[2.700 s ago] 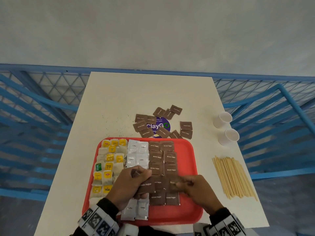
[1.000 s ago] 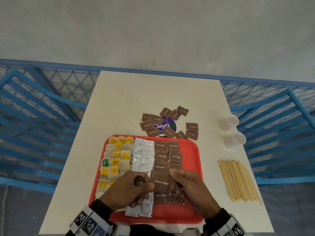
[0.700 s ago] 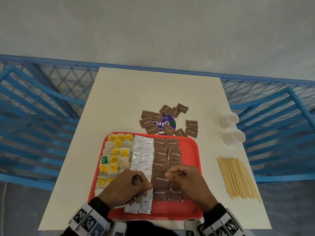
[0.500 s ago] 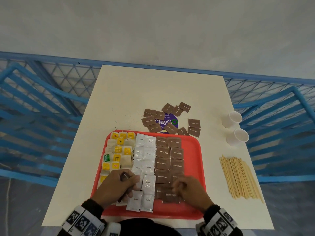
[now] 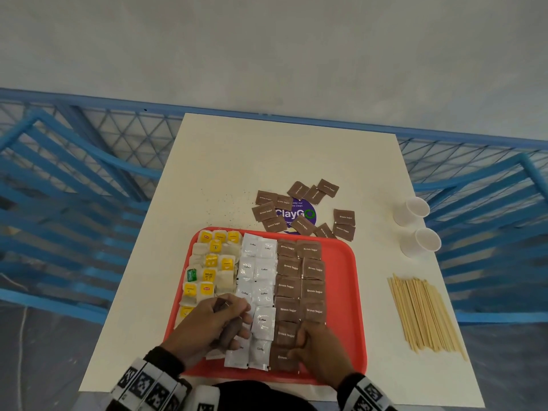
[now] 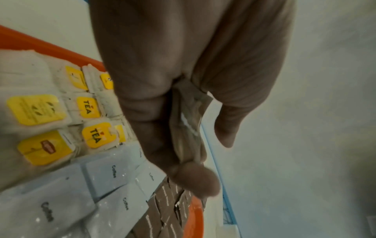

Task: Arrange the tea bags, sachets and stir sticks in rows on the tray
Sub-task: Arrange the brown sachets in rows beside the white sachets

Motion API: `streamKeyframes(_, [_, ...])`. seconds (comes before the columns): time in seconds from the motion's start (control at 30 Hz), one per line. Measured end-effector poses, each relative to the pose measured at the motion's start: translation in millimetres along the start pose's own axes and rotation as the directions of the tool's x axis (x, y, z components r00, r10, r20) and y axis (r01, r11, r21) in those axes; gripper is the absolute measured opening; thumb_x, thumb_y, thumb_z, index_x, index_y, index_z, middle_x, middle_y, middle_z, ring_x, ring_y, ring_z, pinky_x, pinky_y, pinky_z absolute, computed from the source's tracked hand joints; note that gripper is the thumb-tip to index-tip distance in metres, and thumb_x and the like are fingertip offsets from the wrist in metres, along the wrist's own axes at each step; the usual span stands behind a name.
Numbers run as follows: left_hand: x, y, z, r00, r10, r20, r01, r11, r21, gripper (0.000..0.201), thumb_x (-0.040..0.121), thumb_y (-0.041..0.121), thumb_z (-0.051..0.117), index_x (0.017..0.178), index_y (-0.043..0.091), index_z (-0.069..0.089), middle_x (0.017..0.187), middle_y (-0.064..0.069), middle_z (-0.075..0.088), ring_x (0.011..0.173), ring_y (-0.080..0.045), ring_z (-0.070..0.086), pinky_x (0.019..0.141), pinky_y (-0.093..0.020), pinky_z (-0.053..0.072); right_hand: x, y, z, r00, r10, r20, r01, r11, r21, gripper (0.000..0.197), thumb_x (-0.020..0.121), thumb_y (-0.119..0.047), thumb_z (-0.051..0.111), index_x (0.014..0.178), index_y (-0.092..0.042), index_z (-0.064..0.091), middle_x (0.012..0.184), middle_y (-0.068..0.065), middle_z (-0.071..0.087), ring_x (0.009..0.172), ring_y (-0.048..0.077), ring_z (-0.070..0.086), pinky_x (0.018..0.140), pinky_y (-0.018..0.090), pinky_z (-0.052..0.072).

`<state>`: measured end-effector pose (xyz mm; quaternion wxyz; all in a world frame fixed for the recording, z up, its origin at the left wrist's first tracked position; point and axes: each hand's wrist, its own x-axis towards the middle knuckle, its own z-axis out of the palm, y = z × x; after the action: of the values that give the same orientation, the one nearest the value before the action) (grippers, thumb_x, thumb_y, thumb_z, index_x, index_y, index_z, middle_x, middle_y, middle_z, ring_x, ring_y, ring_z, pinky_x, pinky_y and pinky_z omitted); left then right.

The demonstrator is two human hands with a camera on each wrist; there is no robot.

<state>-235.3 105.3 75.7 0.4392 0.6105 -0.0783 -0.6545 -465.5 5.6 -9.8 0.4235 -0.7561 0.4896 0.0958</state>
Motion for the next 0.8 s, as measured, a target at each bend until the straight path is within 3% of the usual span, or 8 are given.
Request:
streamKeyframes(0.07, [1.5, 1.7, -1.0, 0.999, -0.028, 0.021, 0.031, 0.993, -0.116, 0.024, 0.097, 0.013, 0.058, 0.114, -0.004, 0.064, 0.106, -0.024, 0.072, 0.087, -0.034, 0.070, 0.065, -0.039, 0.061, -2.4, -4.6, -4.2, 1.000, -0.001, -0.027, 0.001, 1.000, 0.022, 0.031, 0.070, -0.024, 0.078, 0.066, -0.024, 0.047, 0.064, -0.005, 0.060, 0.056, 0.003, 0.051, 0.054, 0.021, 0.042])
streamKeyframes(0.13, [3.5, 3.6, -2.0, 0.998, -0.037, 0.054, 0.048, 0.975, -0.219, 0.028, 0.097, -0.002, 0.047, 0.121, -0.005, 0.061, 0.115, -0.026, 0.069, 0.098, -0.041, 0.070, 0.074, -0.048, 0.062, -3.5, -11.8, -13.2, 0.997, -0.040, -0.073, 0.044, 0.998, 0.052, 0.028, 0.077, -0.022, 0.074, 0.066, -0.023, 0.049, 0.062, -0.003, 0.060, 0.055, 0.004, 0.051, 0.059, 0.027, 0.048])
streamKeyframes(0.2, [4.4, 5.6, -1.0, 0.995, -0.029, 0.095, 0.055, 0.958, -0.281, 0.034, 0.096, -0.009, 0.040, 0.124, -0.005, 0.059, 0.120, -0.025, 0.068, 0.109, -0.042, 0.067, 0.081, -0.053, 0.060, -4.4, -20.8, -24.6, 0.987, -0.080, -0.142, 0.095, 0.990, 0.102, 0.027, 0.082, -0.025, 0.072, 0.066, -0.022, 0.051, 0.064, -0.004, 0.060, 0.060, 0.004, 0.053, 0.060, 0.020, 0.047])
streamKeyframes(0.3, [3.1, 7.6, 4.3, 0.985, 0.014, 0.171, 0.038, 0.954, -0.297, 0.031, 0.097, -0.004, 0.047, 0.127, -0.003, 0.058, 0.126, -0.022, 0.066, 0.116, -0.038, 0.065, 0.082, -0.049, 0.061, -11.7, -47.5, -41.9, 0.975, -0.119, -0.187, 0.163, 0.958, 0.237, 0.021, 0.085, -0.037, 0.073, 0.073, -0.023, 0.062, 0.065, -0.007, 0.062, 0.060, 0.000, 0.054, 0.057, 0.014, 0.042])
streamKeyframes(0.43, [1.8, 9.5, 19.4, 0.986, 0.095, 0.137, -0.081, 0.991, -0.105, 0.023, 0.090, 0.003, 0.063, 0.111, 0.000, 0.071, 0.113, -0.022, 0.071, 0.101, -0.034, 0.070, 0.080, -0.044, 0.062, -26.4, -83.7, -50.9, 0.978, -0.161, -0.131, 0.203, 0.863, 0.462, 0.020, 0.082, -0.038, 0.076, 0.095, -0.024, 0.072, 0.081, -0.002, 0.074, 0.063, 0.003, 0.065, 0.060, 0.019, 0.051])
streamKeyframes(0.57, [-2.5, 13.6, 29.5, 0.987, 0.160, -0.034, -0.157, 0.985, 0.077, 0.015, 0.085, 0.008, 0.073, 0.095, -0.002, 0.071, 0.088, -0.022, 0.075, 0.078, -0.031, 0.075, 0.068, -0.039, 0.063, -30.6, -91.0, -59.8, 0.977, -0.144, -0.160, 0.213, 0.762, 0.611, 0.008, 0.081, -0.018, 0.079, 0.079, -0.012, 0.074, 0.068, 0.003, 0.072, 0.054, 0.006, 0.060, 0.053, 0.017, 0.046])
streamKeyframes(0.67, [-5.1, 17.4, 29.4, 0.983, 0.178, -0.034, -0.169, 0.968, 0.187, 0.014, 0.085, 0.012, 0.075, 0.088, -0.001, 0.072, 0.071, -0.019, 0.073, 0.061, -0.024, 0.071, 0.059, -0.034, 0.061, -32.2, -87.0, -66.7, 0.983, -0.143, -0.115, 0.182, 0.701, 0.690, 0.013, 0.080, -0.014, 0.079, 0.082, -0.004, 0.070, 0.069, 0.006, 0.069, 0.057, 0.009, 0.059, 0.054, 0.017, 0.046])
streamKeyframes(0.8, [-1.0, 18.8, 28.4, 0.965, 0.241, -0.099, -0.212, 0.948, 0.239, 0.017, 0.084, 0.015, 0.077, 0.086, -0.001, 0.073, 0.074, -0.022, 0.072, 0.062, -0.027, 0.070, 0.063, -0.043, 0.063, -33.9, -78.8, -65.9, 0.983, -0.132, -0.131, 0.184, 0.768, 0.613, 0.020, 0.077, -0.026, 0.083, 0.071, -0.012, 0.070, 0.068, 0.005, 0.071, 0.058, 0.011, 0.058, 0.057, 0.024, 0.047])
